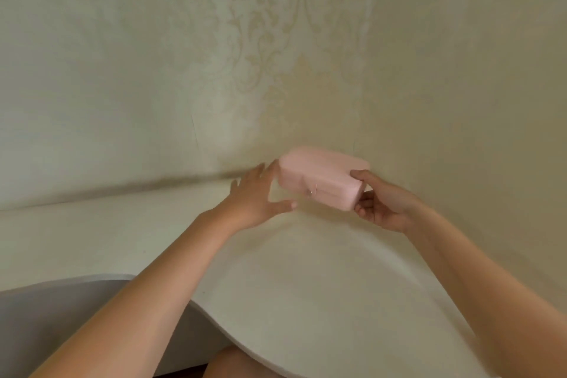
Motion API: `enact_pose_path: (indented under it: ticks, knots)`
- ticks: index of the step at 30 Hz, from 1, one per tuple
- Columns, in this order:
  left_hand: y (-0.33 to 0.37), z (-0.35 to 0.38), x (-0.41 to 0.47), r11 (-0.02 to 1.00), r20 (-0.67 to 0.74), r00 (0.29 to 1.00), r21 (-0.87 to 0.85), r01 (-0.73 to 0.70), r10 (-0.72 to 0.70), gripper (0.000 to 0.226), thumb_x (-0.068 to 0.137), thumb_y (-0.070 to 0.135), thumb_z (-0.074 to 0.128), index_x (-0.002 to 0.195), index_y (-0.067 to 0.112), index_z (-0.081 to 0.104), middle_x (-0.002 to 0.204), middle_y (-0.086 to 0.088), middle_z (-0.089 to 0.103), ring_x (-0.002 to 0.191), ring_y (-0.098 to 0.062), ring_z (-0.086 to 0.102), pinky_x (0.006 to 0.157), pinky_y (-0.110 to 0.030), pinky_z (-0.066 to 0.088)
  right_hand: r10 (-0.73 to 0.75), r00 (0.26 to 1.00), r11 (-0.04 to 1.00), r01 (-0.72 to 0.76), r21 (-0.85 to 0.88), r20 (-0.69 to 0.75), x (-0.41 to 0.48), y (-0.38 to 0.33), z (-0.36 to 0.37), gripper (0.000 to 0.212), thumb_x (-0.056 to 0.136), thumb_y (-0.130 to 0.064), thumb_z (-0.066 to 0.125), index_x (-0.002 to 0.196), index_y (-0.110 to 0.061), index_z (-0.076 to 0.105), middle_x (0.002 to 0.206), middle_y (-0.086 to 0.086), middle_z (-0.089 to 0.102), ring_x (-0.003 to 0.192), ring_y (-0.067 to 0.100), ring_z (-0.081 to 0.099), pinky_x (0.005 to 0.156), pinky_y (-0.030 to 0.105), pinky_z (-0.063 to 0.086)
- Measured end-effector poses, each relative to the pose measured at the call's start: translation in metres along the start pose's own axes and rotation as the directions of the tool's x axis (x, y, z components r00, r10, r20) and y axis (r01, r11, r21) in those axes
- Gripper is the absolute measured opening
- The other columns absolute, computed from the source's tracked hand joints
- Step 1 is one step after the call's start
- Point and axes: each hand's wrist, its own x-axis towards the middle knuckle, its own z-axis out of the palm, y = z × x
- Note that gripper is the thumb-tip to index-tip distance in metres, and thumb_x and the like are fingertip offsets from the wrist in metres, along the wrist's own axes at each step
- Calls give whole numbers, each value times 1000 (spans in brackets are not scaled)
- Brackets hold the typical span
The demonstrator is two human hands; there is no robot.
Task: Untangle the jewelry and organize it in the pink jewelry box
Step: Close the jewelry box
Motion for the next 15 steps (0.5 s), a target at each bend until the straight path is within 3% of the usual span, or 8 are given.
enact_pose_path:
  ticks: [3, 6, 12, 15]
  knots:
    - [-37, 20, 3, 979, 177, 964, 1, 203, -200, 83, 88, 67, 35, 152, 22, 5, 160, -4, 9, 147, -21, 11, 118, -46, 13, 16, 988, 992, 4, 130, -155, 20, -1, 3, 30, 88, -32, 62, 97, -6, 51, 72, 9, 49, 52, 16, 47, 34, 17, 46]
    - [-59, 37, 1, 973, 230, 945, 31, 230, -231, 72, 94, 61, 24, 152, 20, 10, 160, -2, 6, 147, -18, 4, 119, -42, 5, 32, 968, 969, 32, 246, -249, 38, 0, 2, 32, 88, -30, 62, 107, -9, 47, 78, 8, 48, 65, 17, 49, 35, 21, 47]
    - [-78, 60, -4, 981, 101, 983, 132, 140, -153, 64, 97, 58, 21, 152, 27, 10, 160, 3, 3, 147, -16, 0, 118, -40, 0, 44, 945, 925, 83, 371, -323, 61, 0, 4, 41, 87, -28, 64, 119, -13, 44, 87, 8, 47, 78, 18, 50, 36, 24, 51]
    - [-79, 61, -4, 984, 85, 986, 119, 134, -145, 62, 97, 56, 21, 152, 28, 11, 160, 4, 4, 147, -15, 0, 118, -40, 0, 45, 939, 921, 93, 378, -341, 68, -3, 7, 53, 87, -27, 65, 131, -11, 41, 105, 11, 47, 100, 23, 50, 36, 28, 51]
